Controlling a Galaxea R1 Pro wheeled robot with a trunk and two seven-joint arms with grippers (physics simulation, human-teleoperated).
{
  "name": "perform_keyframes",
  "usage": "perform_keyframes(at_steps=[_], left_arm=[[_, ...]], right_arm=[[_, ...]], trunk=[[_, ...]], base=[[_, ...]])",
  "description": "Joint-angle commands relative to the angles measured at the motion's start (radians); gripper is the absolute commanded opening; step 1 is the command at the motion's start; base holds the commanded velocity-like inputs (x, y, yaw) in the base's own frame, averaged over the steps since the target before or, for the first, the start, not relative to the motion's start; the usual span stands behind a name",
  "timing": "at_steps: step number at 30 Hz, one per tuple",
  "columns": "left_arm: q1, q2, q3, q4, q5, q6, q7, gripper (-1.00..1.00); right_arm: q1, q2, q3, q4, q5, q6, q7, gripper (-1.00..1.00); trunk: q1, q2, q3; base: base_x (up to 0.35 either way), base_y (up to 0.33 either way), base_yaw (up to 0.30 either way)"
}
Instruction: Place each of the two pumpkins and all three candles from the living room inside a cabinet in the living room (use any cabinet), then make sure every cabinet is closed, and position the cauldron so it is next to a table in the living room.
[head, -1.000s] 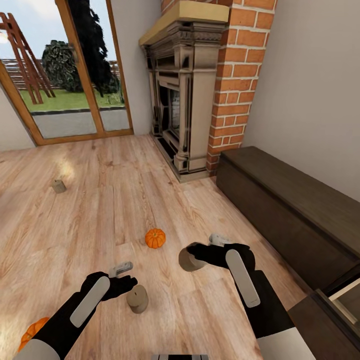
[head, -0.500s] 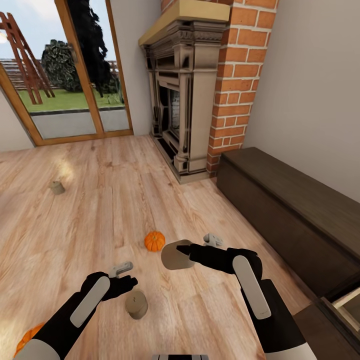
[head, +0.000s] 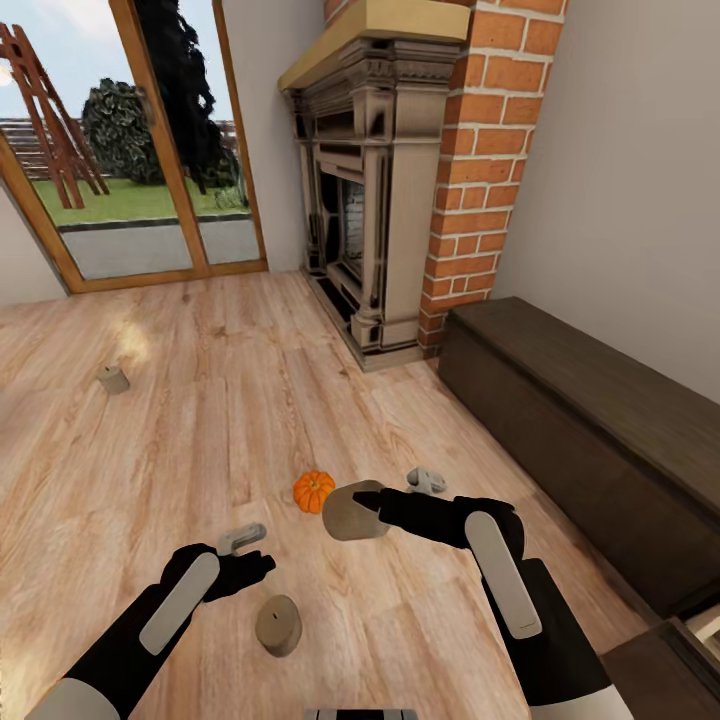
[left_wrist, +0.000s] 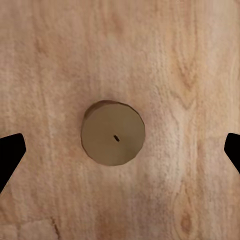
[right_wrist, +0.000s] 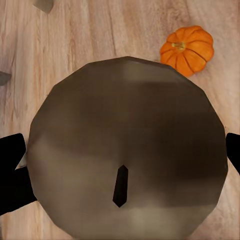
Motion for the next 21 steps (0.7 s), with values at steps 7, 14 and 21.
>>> perform_keyframes(at_steps=[7, 14, 21], left_arm=[[-0.001, 0.000, -0.004, -0.001, 0.009, -0.001, 0.012, 1.00], [-0.001, 0.000, -0.002, -0.006, 0.008, -0.002, 0.013, 1.00], [-0.001, 0.000, -0.005, -0.002, 0.003, -0.002, 0.013, 1.00]], right_arm=[[-0.001, 0.000, 0.000, 0.001, -0.013, 0.003, -0.010, -1.00], [-0.001, 0.000, 0.000, 0.000, -0.013, 0.002, -0.010, -1.00], [-0.001, 0.000, 0.001, -0.017, -0.015, 0.022, -0.010, -1.00]], trunk=[[0.000, 0.000, -0.001], [0.000, -0.001, -0.005], [0.004, -0.002, -0.032]], base=[[0.128, 0.099, 0.000], [0.012, 0.002, 0.000], [0.000, 0.000, 0.000]])
